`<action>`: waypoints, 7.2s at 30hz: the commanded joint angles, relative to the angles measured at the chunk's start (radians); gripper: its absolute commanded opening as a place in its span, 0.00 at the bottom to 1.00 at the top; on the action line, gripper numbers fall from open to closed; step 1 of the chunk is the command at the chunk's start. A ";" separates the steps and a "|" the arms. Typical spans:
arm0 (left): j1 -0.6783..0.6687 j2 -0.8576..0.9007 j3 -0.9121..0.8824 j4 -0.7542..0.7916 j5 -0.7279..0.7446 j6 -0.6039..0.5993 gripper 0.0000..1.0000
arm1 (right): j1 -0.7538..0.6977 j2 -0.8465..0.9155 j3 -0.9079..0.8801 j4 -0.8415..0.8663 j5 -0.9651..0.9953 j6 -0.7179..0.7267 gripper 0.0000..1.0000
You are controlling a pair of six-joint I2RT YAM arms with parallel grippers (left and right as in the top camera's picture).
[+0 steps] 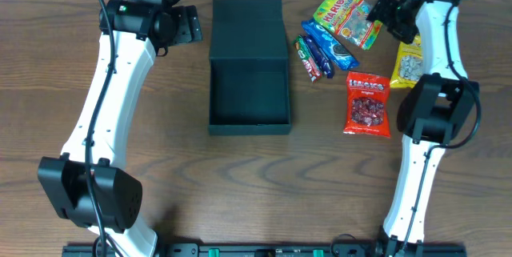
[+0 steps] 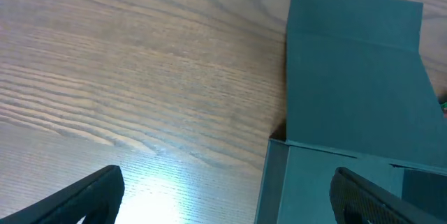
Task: Pack container
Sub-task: 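Grasp the green Haribo Worms bag with the right gripper, then carry the Haribo bag left and drop it into the green box, then grasp the blue Oreo pack with the right gripper, then lower the Oreo pack into the box's left side and release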
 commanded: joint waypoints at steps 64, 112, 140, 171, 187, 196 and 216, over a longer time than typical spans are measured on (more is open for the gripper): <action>0.159 -0.043 0.031 0.053 -0.003 -0.004 0.95 | 0.486 -0.352 0.090 -0.547 -0.360 -0.320 0.01; 0.167 -0.052 0.031 0.026 -0.003 0.109 0.95 | 0.632 -0.257 0.078 -0.399 0.187 -0.884 0.99; 0.167 -0.052 0.031 0.019 -0.003 0.108 0.95 | 0.247 -0.032 0.077 -0.206 0.229 -0.697 0.86; 0.167 -0.052 0.031 0.031 0.024 0.100 0.95 | 0.207 0.027 -0.071 -0.212 0.087 -0.858 0.68; 0.167 -0.052 0.031 0.035 0.015 0.105 0.95 | 0.211 -0.037 0.021 -0.266 0.087 -0.665 0.20; 0.169 -0.053 0.047 0.050 -0.046 0.123 0.95 | 0.312 -0.258 0.130 -0.382 -0.029 -0.322 0.19; 0.272 -0.056 0.103 0.054 -0.090 0.149 0.95 | 0.755 -0.257 -0.134 -0.335 -0.147 0.236 0.14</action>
